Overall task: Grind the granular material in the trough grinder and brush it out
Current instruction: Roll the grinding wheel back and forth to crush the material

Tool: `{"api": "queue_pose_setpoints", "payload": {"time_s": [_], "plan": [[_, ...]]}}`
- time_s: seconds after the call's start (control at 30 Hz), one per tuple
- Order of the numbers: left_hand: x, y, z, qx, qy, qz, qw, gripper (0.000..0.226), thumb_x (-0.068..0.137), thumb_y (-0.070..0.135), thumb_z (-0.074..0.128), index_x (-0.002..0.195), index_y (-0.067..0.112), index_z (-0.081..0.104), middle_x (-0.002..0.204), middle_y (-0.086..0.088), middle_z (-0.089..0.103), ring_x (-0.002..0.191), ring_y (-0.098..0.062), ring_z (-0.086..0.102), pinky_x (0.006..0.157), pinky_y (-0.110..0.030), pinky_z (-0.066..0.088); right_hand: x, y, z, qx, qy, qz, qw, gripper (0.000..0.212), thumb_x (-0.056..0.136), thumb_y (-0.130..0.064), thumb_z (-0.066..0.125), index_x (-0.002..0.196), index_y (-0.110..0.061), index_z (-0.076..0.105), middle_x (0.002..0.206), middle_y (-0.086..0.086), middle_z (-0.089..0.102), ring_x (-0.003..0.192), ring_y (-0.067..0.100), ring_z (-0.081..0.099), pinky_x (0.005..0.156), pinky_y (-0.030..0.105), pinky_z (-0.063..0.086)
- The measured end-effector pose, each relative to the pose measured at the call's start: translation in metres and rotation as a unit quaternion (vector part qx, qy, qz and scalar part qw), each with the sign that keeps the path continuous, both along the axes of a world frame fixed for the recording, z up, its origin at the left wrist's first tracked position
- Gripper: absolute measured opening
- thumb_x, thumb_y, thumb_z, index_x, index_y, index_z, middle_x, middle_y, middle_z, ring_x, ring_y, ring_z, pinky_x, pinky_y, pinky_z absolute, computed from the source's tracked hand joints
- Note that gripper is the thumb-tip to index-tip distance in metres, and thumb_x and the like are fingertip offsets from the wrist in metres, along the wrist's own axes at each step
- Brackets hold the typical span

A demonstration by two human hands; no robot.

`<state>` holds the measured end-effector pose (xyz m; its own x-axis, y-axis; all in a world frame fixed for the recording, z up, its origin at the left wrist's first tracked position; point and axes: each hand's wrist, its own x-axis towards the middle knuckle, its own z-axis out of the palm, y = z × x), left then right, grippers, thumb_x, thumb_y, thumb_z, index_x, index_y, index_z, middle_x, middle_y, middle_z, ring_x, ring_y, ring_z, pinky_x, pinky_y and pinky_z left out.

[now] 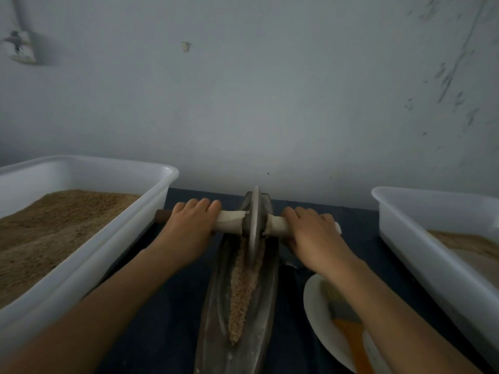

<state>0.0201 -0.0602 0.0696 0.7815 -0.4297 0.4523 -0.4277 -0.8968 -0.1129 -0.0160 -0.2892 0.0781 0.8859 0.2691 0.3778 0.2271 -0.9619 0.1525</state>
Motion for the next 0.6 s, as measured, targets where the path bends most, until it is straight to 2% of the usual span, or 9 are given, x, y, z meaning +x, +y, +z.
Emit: {"api": "queue_pose_setpoints", "payload": {"time_s": [0.1,0.17,0.27,0.37,0.53,0.6], "plan": [[-0.005,0.004,0.010,0.030,0.070,-0.002,0.997,0.035,0.091,0.031,0.054,0.121,0.023,0.038,0.121,0.003,0.049,0.111,-0.016,0.048,0.095,-0.030,0.035,-0.009,0.002,0.010,-0.022,0.052,0.009,0.998,0.027,0.090,-0.025,0.054,0.113,-0.018,0.043,0.110,0.001,0.053,0.100,0.022,0.050,0.071,0.033,0.027],[-0.012,0.005,0.022,0.058,0.140,-0.010,0.988,0.036,0.091,0.031,0.055,0.121,0.023,0.038,0.121,0.003,0.049,0.112,-0.015,0.049,0.095,-0.030,0.036,-0.019,0.005,0.020,-0.013,0.128,0.021,0.992,0.025,0.092,-0.028,0.053,0.111,-0.016,0.043,0.110,0.003,0.054,0.097,0.021,0.052,0.070,0.031,0.029],[-0.030,0.010,0.041,0.079,0.260,-0.041,0.961,0.026,0.090,0.027,0.058,0.104,0.029,0.036,0.110,0.006,0.051,0.100,-0.010,0.050,0.090,-0.026,0.039,-0.036,0.011,0.039,0.002,0.261,0.030,0.965,0.032,0.090,-0.032,0.057,0.112,-0.015,0.043,0.110,0.004,0.054,0.091,0.017,0.050,0.068,0.028,0.032],[-0.047,0.018,0.056,0.100,0.363,-0.055,0.925,0.025,0.090,0.026,0.057,0.100,0.032,0.035,0.095,0.012,0.049,0.087,-0.005,0.049,0.084,-0.023,0.040,-0.053,0.015,0.054,-0.006,0.337,0.053,0.940,0.036,0.089,-0.034,0.059,0.116,-0.014,0.045,0.109,0.005,0.055,0.089,0.014,0.049,0.061,0.026,0.036],[-0.056,0.022,0.066,0.119,0.401,-0.069,0.906,0.025,0.090,0.028,0.056,0.084,0.036,0.034,0.084,0.015,0.048,0.075,0.001,0.047,0.075,-0.020,0.040,-0.065,0.015,0.063,-0.014,0.371,0.075,0.926,0.029,0.088,-0.036,0.060,0.109,-0.018,0.050,0.080,-0.009,0.046,0.067,0.003,0.044,0.054,0.016,0.034],[-0.052,0.021,0.063,0.111,0.401,-0.067,0.907,0.025,0.089,0.025,0.057,0.087,0.035,0.035,0.085,0.014,0.049,0.077,0.000,0.048,0.074,-0.019,0.039,-0.063,0.015,0.062,-0.010,0.371,0.072,0.926,0.028,0.089,-0.035,0.060,0.108,-0.018,0.050,0.082,-0.008,0.048,0.069,0.005,0.046,0.055,0.018,0.035]]}}
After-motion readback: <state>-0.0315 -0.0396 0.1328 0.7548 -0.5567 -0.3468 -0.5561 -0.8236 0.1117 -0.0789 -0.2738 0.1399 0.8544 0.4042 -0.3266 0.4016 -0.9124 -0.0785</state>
